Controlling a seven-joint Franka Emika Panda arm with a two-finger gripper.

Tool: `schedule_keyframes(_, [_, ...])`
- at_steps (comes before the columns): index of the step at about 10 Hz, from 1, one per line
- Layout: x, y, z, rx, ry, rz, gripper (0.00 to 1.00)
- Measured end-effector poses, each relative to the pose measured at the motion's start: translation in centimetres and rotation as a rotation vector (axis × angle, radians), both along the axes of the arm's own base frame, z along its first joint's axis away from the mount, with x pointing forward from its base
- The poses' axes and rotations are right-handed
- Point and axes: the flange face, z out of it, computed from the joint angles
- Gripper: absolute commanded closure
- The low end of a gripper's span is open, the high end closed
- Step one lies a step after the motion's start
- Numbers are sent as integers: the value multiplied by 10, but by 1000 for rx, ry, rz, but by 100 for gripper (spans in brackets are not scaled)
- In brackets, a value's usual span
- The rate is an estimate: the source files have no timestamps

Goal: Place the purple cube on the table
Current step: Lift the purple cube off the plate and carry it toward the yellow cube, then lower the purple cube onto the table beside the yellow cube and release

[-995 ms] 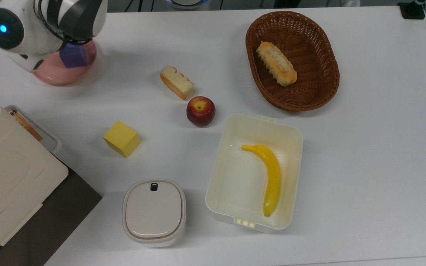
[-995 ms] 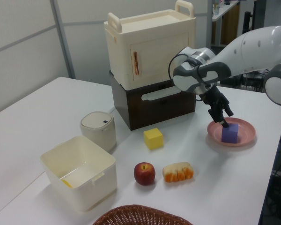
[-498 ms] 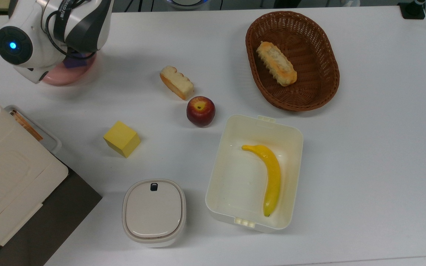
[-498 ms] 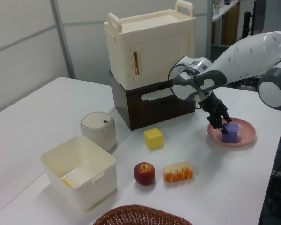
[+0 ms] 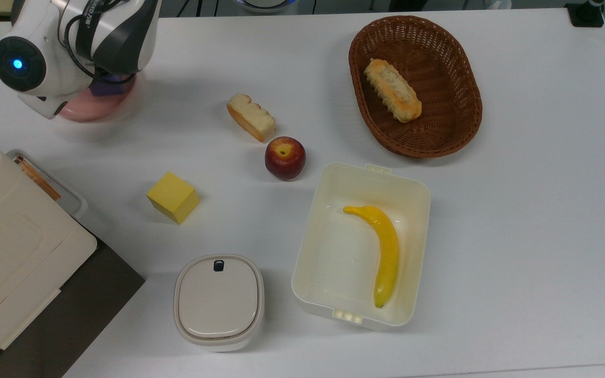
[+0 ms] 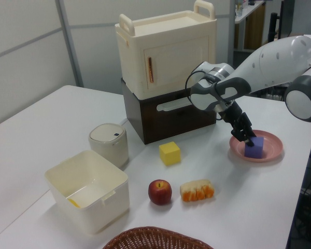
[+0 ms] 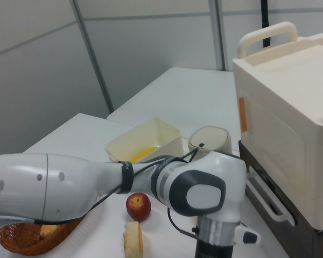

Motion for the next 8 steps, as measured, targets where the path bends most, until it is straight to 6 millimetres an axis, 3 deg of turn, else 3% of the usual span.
schedule_keyframes(1, [2,1,10,-4,-15,3,100])
schedule_keyframes(3, [8,11,52,-7,-36,2,100])
schedule_keyframes(4, [15,27,67,-9,-55,27,100])
schedule_keyframes(6, [35,76,73,-14,-97,23,97])
schedule_keyframes(7, [49,102,72,-2,-161,-20,82])
schedule_keyframes(8, [63,121,75,6,-248,-71,7])
